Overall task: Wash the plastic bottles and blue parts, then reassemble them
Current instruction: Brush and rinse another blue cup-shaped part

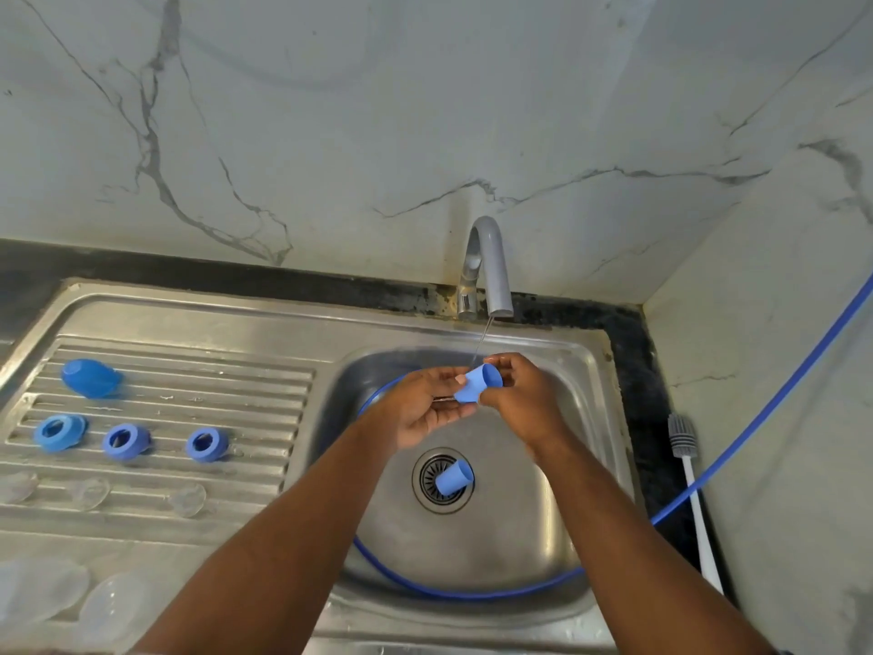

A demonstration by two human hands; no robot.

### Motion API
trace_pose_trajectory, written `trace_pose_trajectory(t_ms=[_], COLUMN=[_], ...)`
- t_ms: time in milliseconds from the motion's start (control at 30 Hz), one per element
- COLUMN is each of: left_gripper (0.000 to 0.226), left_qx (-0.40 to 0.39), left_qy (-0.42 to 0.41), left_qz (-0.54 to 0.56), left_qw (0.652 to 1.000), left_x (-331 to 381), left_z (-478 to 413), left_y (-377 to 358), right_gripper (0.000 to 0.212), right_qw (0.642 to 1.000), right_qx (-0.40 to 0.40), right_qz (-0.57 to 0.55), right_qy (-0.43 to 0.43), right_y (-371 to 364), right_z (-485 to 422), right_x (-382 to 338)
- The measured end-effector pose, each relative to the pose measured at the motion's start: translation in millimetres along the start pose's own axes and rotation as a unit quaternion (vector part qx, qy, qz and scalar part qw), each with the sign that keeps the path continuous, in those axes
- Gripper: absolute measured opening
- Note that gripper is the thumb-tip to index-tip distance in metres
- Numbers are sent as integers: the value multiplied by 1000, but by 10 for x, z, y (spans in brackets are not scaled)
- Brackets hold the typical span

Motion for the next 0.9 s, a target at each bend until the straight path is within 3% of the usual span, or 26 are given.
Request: trace_pose_trajectory(t_ms=[67, 167, 233, 367, 500, 600, 767, 900], left_gripper=[31, 35, 36, 41, 41, 38, 48, 41], left_qx=[10, 69, 106, 143, 150, 160, 178, 191], left_qy=[-9, -74, -127, -216, -247, -257, -271, -275], left_qz=[-46, -202, -329, -545, -594, -618, -641, -629], left_qw=[999, 974, 930, 797, 751, 726, 695, 702], left_x=[-30, 8, 68, 223, 307, 363, 481, 641], left_z=[44, 91, 134, 311, 490, 586, 719, 884], left_y=[53, 128, 143, 81, 23, 6, 79, 359], right_gripper=[43, 30, 31, 31, 32, 32, 36, 26], right_qw=[995, 972, 962, 958, 980, 995, 978, 960], right_qx=[-13, -59, -88, -119, -110, -101, -107, -70], right_qz=[-71, -162, -170, -167, -99, 13, 130, 163], right_qy=[-69, -159, -196, -201, -134, -20, 125, 216], right_y=[-43, -122, -170, -243, -259, -269, -445, -760], right_z=[1, 53, 124, 214, 230, 239, 404, 523], right_x=[181, 347, 410, 439, 322, 200, -16, -219])
Point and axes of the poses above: each hand's wrist, its own z-axis away from the middle knuckle, its own y-axis out of the back of the hand, x = y × z, the point moved 5 cm from there along -z, towards the middle knuckle, and after that the axes turned 8 degrees about x, right-handed, at the moved point
